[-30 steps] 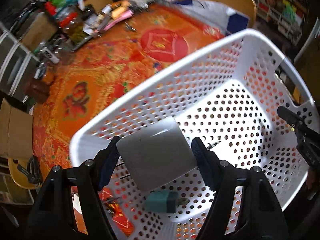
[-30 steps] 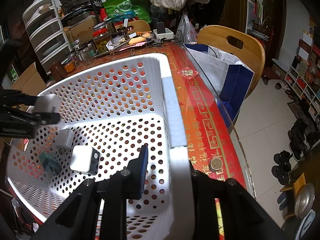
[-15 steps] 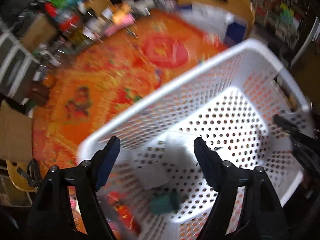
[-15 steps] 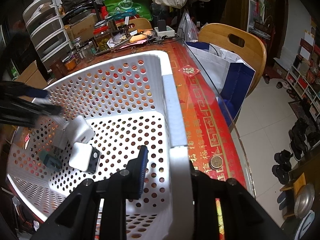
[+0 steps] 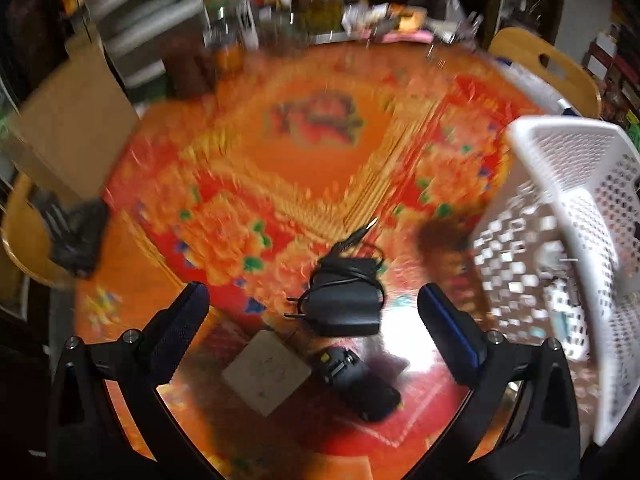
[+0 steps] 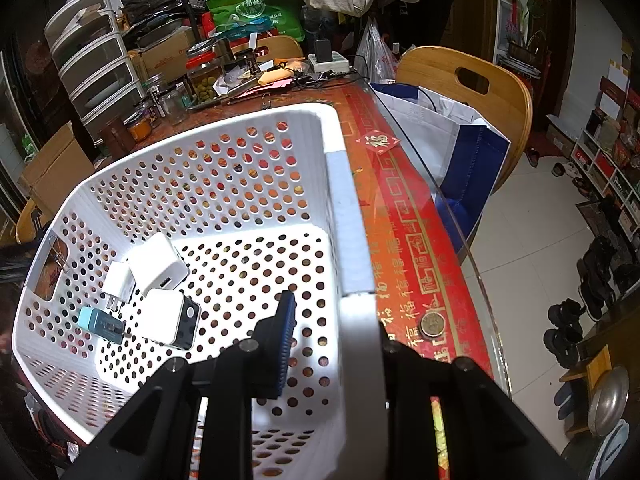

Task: Organize rigid objects
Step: 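Grasp the black adapter with cable using the left tool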

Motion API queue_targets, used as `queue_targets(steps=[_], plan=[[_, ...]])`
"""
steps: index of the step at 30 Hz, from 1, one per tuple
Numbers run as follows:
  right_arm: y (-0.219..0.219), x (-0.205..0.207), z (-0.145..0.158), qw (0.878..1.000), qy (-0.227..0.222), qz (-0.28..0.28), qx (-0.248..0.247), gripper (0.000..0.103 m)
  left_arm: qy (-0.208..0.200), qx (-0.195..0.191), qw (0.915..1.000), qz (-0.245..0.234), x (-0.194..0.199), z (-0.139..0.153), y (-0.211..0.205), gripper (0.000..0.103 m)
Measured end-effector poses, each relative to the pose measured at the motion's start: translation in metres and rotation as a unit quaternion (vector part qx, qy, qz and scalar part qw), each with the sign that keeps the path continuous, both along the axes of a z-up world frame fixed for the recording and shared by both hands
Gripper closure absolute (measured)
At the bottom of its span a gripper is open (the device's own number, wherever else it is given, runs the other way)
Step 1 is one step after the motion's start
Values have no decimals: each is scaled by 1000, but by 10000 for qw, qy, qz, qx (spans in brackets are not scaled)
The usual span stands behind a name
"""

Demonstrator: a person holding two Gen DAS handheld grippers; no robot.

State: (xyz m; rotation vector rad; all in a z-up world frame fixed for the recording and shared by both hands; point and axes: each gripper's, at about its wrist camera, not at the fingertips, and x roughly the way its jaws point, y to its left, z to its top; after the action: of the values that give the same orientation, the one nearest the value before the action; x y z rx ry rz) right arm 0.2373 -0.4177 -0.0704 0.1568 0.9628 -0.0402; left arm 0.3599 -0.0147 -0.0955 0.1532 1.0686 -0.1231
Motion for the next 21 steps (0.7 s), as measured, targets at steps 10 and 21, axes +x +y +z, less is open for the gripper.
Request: queue_targets(steps=[10,21], plan=[[-1,0,0,10000,7,5,3,79,597,-203,9980,101,29,-58,-15,9],[-2,0,0,10000,-2,3,2,79,139,-184,9994,240,17,-34,-14,37]])
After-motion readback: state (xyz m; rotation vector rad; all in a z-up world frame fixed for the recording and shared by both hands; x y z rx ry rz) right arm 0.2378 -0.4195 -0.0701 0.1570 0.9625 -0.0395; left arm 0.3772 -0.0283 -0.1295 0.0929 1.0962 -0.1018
